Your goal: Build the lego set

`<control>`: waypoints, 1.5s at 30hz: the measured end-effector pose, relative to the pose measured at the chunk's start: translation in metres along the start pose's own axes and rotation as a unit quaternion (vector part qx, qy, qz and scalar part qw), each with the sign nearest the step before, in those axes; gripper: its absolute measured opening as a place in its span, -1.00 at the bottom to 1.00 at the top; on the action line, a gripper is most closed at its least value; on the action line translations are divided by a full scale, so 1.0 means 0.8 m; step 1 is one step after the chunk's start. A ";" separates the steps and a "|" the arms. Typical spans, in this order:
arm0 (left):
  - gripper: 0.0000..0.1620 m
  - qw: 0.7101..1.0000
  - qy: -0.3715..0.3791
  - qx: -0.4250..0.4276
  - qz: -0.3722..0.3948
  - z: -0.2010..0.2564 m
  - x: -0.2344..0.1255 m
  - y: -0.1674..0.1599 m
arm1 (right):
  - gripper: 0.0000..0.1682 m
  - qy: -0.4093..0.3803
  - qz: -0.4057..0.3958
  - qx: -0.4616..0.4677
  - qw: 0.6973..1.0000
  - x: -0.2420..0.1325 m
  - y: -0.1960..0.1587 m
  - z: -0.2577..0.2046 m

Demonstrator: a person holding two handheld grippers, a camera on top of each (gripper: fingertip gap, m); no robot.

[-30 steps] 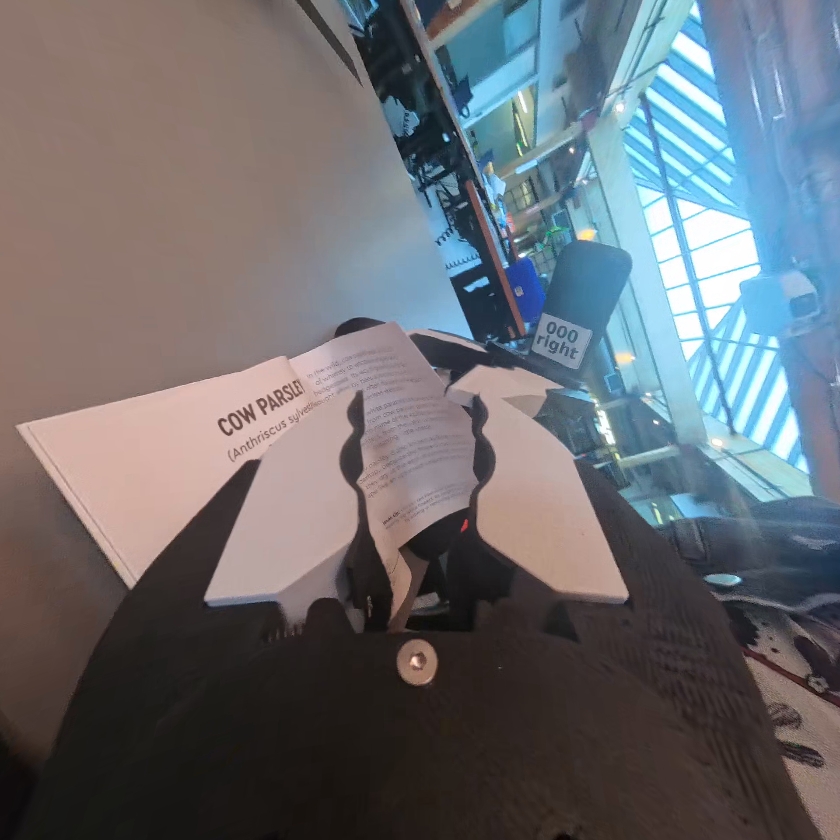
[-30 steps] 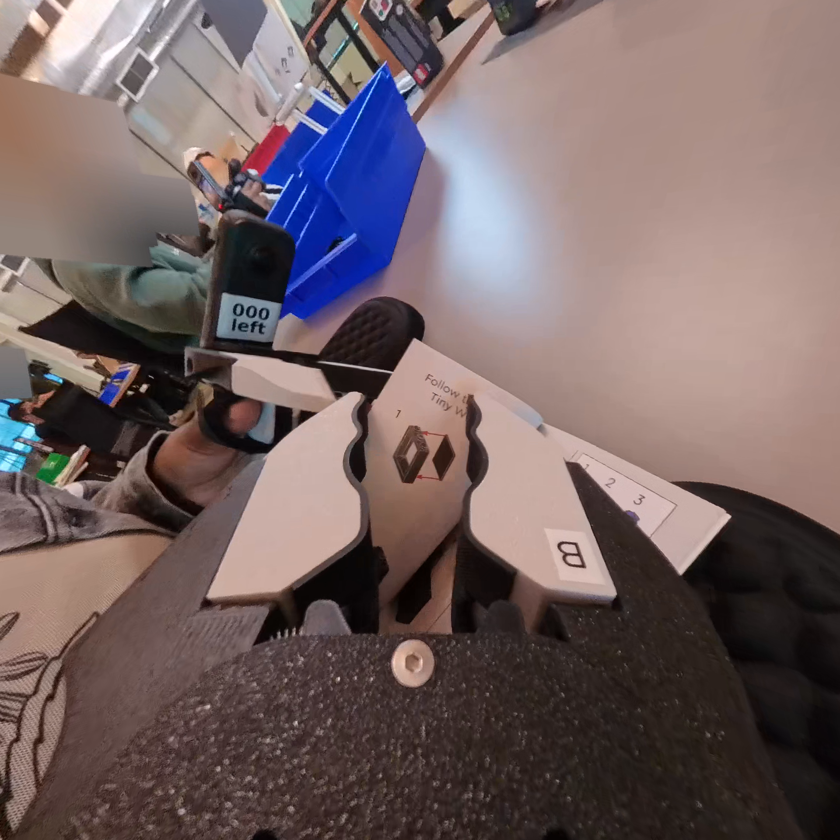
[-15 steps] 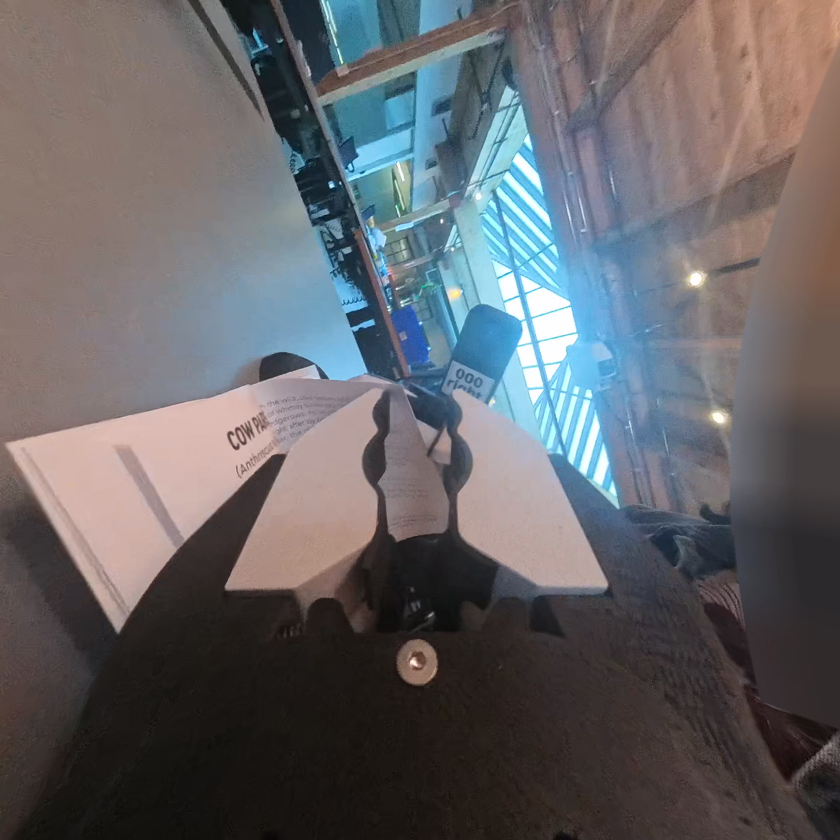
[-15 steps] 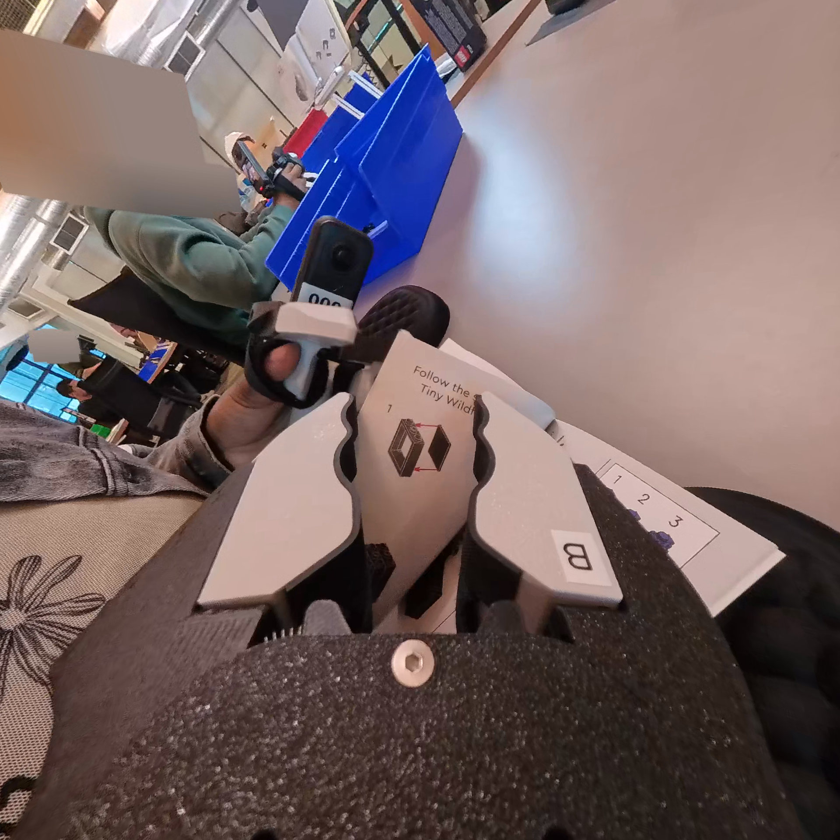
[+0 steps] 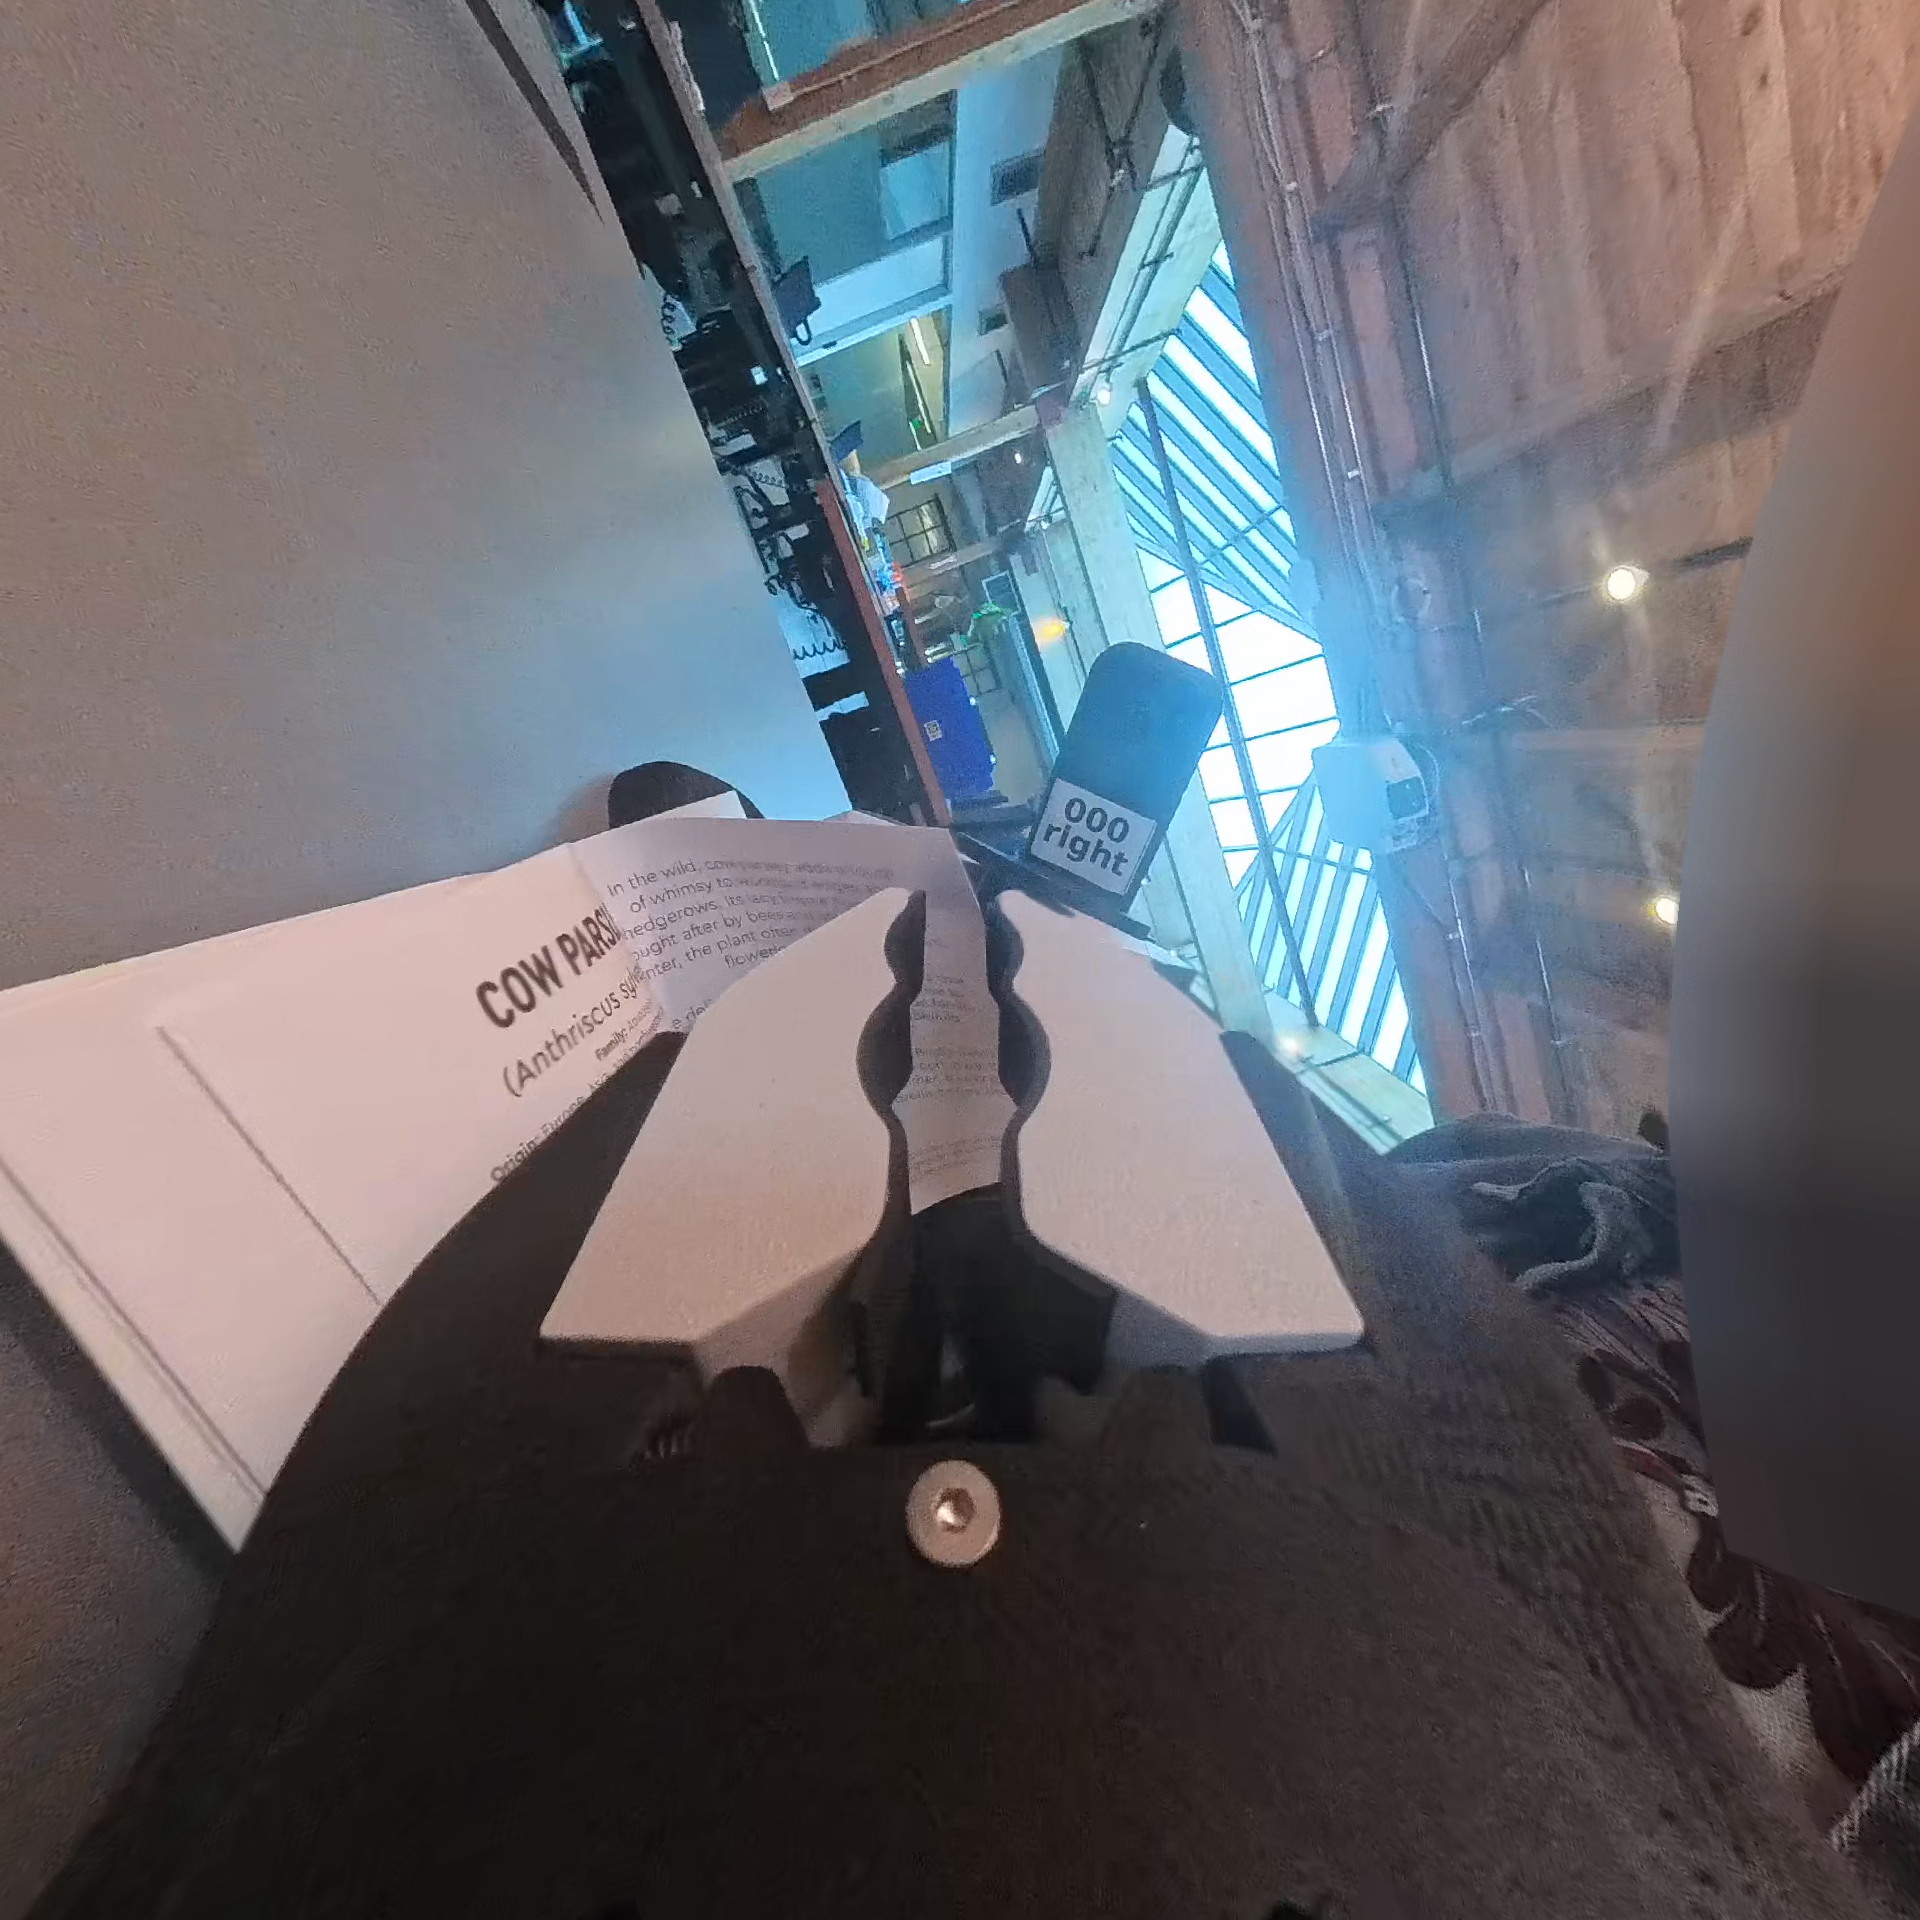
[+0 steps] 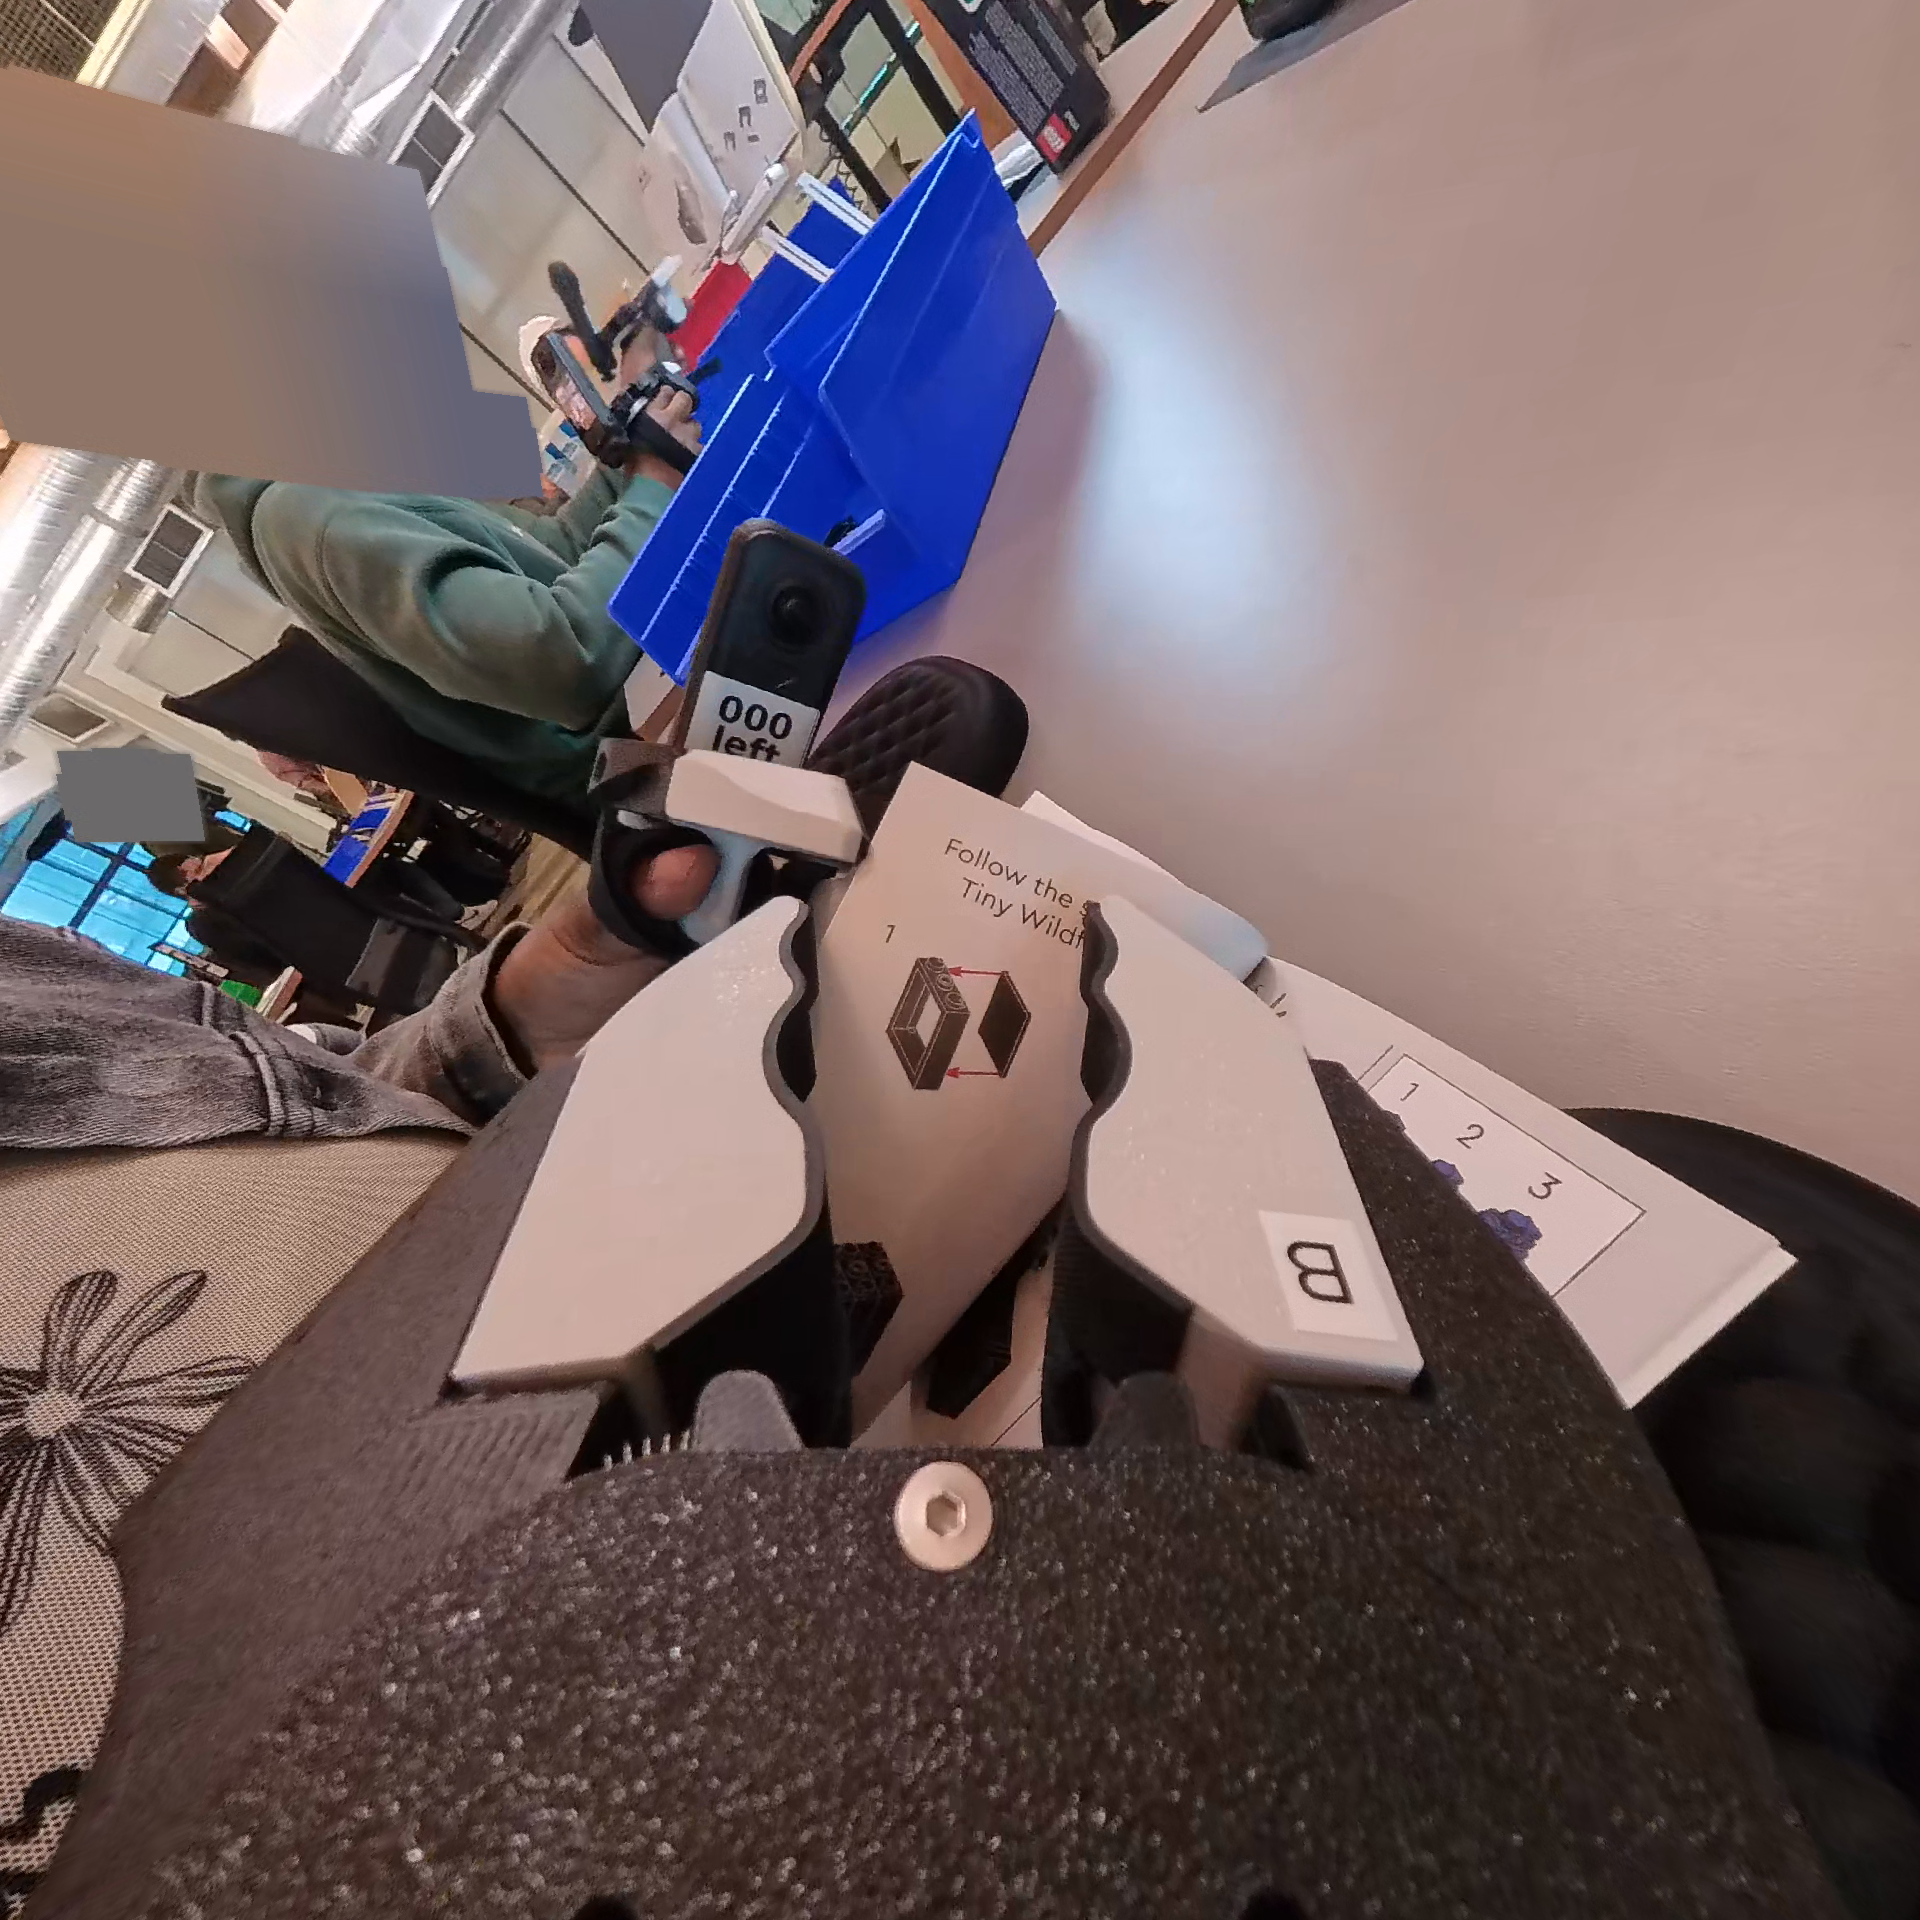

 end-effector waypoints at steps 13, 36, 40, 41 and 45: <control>-0.87 1.000 -0.011 -0.008 0.000 0.000 0.001 -0.001 | -0.44 0.008 0.009 0.013 1.000 -0.002 0.001 0.002; -0.87 1.000 -0.021 -0.011 0.000 0.000 0.003 -0.001 | -0.44 0.007 0.005 0.013 1.000 -0.002 0.000 0.002; -0.87 1.000 -0.025 -0.014 0.002 0.001 0.003 -0.001 | -0.44 0.010 0.008 0.017 1.000 -0.002 0.001 0.002; -0.87 1.000 -0.026 -0.015 0.002 0.001 0.003 -0.001 | -0.44 0.010 0.009 0.018 1.000 -0.003 0.001 0.002; -0.87 1.000 -0.026 -0.014 0.001 0.000 0.003 -0.001 | -0.44 0.009 0.007 0.016 1.000 -0.002 0.001 0.002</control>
Point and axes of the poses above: each gripper's, where its closed fingertips meet, x out along the fingers, y out of its top, z = x × y across the jaws, the point moved 3 cm from there along -x, back along the fingers, and after that the axes turned 3 degrees about -y, right-handed, at the moved point
